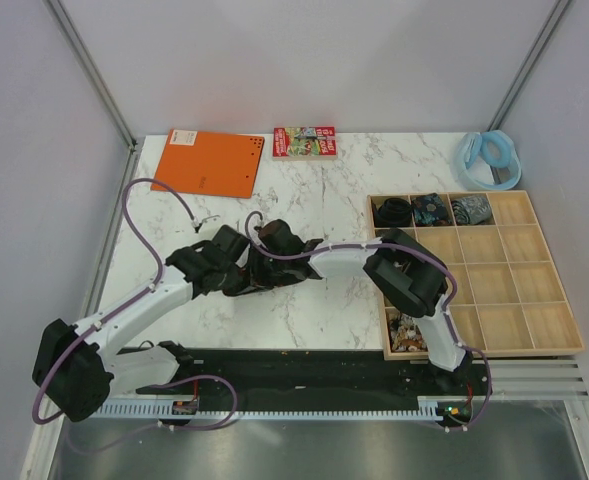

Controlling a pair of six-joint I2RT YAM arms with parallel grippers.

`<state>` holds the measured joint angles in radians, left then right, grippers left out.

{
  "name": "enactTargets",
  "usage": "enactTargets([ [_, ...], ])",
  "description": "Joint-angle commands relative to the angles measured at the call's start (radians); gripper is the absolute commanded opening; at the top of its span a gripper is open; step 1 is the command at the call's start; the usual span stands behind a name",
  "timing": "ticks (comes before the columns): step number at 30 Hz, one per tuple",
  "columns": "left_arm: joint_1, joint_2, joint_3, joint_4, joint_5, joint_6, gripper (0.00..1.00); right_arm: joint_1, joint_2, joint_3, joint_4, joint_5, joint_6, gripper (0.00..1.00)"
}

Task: Roll the ties
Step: Roll the tie at the center of the board.

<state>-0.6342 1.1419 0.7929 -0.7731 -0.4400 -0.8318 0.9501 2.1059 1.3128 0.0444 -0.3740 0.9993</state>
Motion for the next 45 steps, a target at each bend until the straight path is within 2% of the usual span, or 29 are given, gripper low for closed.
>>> enactTargets([
  [1, -0.031, 0.001, 0.074, 0.021, 0.003, 0.028, 0.05, 0.001, 0.035, 0.077, 0.025, -0.031, 0.001, 0.29],
  [7, -0.078, 0.068, 0.109, 0.02, -0.003, 0.037, 0.06, -0.008, 0.019, 0.054, 0.022, -0.045, -0.017, 0.31],
  [15, -0.105, 0.238, 0.146, 0.02, -0.009, 0.036, 0.06, -0.045, -0.03, -0.004, -0.011, -0.071, -0.051, 0.34],
  [24, -0.116, 0.34, 0.193, 0.028, 0.001, 0.039, 0.08, -0.066, -0.171, -0.113, -0.1, -0.074, -0.131, 0.38],
  [30, -0.136, 0.374, 0.23, 0.032, 0.024, 0.056, 0.23, -0.093, -0.288, -0.219, -0.152, -0.048, -0.171, 0.41],
  [31, -0.14, 0.377, 0.238, 0.031, 0.03, 0.065, 0.33, -0.099, -0.3, -0.231, -0.158, -0.045, -0.175, 0.41],
  [33, -0.15, 0.377, 0.258, 0.031, 0.044, 0.072, 0.43, -0.112, -0.339, -0.259, -0.163, -0.034, -0.18, 0.41],
  [34, -0.153, 0.377, 0.264, 0.031, 0.052, 0.082, 0.51, -0.117, -0.349, -0.265, -0.172, -0.029, -0.182, 0.42],
  [36, -0.154, 0.366, 0.282, 0.028, 0.075, 0.089, 0.59, -0.125, -0.374, -0.273, -0.178, -0.016, -0.185, 0.43],
  [42, -0.15, 0.303, 0.374, -0.055, 0.106, 0.12, 0.67, -0.128, -0.418, -0.276, -0.207, 0.015, -0.18, 0.43],
  [45, -0.104, 0.286, 0.428, -0.121, 0.11, 0.155, 0.67, -0.11, -0.428, -0.297, -0.166, 0.026, -0.162, 0.43],
])
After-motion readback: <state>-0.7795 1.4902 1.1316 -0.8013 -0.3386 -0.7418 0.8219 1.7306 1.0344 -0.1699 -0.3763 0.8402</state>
